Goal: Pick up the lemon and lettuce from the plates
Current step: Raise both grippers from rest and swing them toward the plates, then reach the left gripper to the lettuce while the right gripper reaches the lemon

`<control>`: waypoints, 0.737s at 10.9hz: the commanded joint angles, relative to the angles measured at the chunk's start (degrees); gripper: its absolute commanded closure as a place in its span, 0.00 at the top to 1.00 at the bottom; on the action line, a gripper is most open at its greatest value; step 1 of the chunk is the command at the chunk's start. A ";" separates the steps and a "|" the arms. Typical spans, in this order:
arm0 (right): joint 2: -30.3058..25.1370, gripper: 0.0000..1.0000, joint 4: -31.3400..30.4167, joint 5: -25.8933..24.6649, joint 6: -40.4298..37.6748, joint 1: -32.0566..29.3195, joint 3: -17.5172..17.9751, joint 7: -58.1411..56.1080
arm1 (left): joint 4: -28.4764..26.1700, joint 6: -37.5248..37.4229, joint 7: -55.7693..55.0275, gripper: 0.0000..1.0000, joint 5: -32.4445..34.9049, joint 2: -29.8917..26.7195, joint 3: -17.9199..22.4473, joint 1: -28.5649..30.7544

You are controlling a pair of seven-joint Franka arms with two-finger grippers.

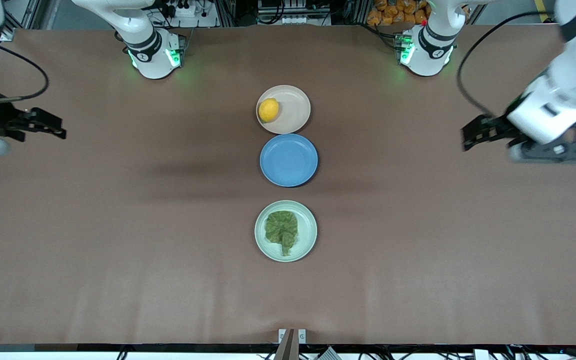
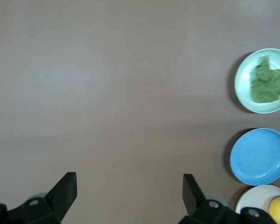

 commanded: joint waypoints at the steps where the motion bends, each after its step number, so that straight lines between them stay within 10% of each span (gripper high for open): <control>1: -0.27 1.00 -7.00 3.29 1.42 2.50 0.01 2.48 | 0.17 12.64 0.74 1.00 -3.58 5.42 -0.01 -4.00; 8: -1.59 1.00 -20.55 6.73 9.69 15.33 0.19 25.59 | 0.25 41.56 0.82 1.00 -1.83 23.78 0.43 -20.08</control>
